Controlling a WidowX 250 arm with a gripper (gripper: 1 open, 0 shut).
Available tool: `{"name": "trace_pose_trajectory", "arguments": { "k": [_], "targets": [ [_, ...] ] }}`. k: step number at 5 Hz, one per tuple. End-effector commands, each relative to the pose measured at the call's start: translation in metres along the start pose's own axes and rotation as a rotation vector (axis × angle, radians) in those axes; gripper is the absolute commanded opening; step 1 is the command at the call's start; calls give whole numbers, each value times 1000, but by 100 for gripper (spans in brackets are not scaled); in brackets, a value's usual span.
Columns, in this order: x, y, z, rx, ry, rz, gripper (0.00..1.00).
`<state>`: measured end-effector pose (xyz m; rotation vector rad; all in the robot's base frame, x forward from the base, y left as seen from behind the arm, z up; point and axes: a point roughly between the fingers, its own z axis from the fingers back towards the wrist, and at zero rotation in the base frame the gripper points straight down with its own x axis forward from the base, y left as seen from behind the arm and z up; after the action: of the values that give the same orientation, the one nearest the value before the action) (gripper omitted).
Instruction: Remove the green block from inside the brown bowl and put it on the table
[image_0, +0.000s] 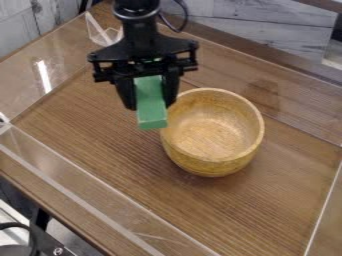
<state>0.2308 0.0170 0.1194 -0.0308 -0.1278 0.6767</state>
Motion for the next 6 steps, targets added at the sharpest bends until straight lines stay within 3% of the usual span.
{"name": "trace_pose_trajectory", "arguments": {
  "k": [1,3,5,6],
  "targets": [
    [9,3,3,5,-36,3,0],
    [-1,22,-4,39,-54,96,0],
    [6,33,-21,24,-54,3,0],
    [8,42,-24,16,-57,10,0]
  ]
}}
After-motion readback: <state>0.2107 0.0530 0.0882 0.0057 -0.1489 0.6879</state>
